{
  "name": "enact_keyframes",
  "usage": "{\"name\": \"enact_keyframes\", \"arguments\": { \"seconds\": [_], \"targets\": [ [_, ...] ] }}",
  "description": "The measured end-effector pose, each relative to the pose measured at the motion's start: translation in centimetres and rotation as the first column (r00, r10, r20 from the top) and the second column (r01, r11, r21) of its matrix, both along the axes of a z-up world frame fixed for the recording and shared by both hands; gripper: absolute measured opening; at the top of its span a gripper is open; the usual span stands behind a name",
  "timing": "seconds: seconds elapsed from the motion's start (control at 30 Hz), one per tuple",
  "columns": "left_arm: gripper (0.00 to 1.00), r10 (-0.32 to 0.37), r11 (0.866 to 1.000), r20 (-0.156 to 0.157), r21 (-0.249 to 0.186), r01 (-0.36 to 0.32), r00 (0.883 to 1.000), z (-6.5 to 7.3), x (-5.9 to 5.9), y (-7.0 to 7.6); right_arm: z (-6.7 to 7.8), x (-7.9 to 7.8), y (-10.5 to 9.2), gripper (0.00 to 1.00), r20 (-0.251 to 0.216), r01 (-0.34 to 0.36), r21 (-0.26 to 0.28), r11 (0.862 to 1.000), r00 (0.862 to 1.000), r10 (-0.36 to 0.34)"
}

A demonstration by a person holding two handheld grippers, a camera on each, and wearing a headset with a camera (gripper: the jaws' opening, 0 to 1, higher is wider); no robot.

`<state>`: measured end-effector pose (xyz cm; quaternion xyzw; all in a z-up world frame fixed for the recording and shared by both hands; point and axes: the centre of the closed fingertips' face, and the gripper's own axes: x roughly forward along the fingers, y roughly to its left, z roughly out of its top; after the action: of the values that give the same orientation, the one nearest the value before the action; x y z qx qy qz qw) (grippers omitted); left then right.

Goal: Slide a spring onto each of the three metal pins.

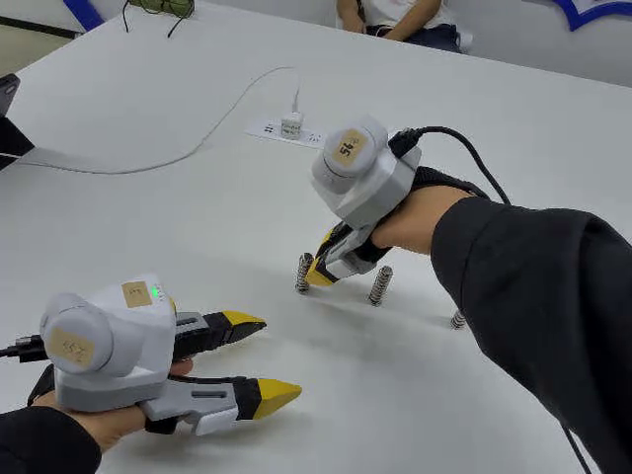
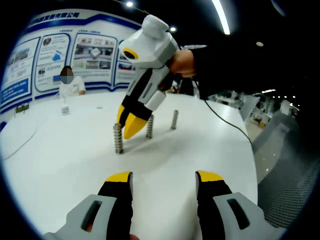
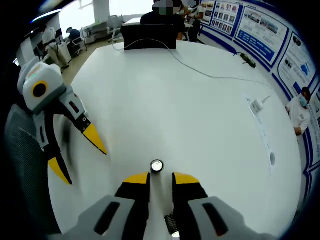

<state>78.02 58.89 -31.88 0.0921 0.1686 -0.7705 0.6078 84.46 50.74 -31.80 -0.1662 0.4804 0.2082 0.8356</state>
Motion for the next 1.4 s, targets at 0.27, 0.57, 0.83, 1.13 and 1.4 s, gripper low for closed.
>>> {"name": "enact_keyframes", "arguments": {
  "seconds": [0.27,0.57,0.83,1.13,1.4],
  "targets": [
    [0.54,0.004,1.0,0.005,0.004,-0.004,1.0,0.4,0.1,0.0,1.1,-0.7,-0.1,0.19,0.036,0.014,0.001,1.0,0.999,-0.014],
    [0.55,0.007,1.0,0.016,-0.002,-0.007,1.0,1.0,-0.1,-0.1,2.1,-2.2,0.1,0.2,0.082,0.034,0.01,0.999,0.996,-0.034],
    [0.57,0.003,1.0,0.029,-0.001,-0.003,1.0,1.4,-0.2,-0.1,2.4,-3.7,0.2,0.21,0.101,0.057,0.038,0.998,0.993,-0.06],
    [0.6,0.0,1.0,0.039,-0.003,0.0,0.999,1.8,-0.4,0.0,2.8,-5.7,0.8,0.22,0.136,0.08,0.05,0.996,0.987,-0.086],
    [0.62,0.002,1.0,0.048,-0.005,-0.002,0.999,2.2,-0.2,0.1,3.2,-7.3,1.0,0.22,0.172,0.12,0.081,0.989,0.976,-0.133]
  ]
}}
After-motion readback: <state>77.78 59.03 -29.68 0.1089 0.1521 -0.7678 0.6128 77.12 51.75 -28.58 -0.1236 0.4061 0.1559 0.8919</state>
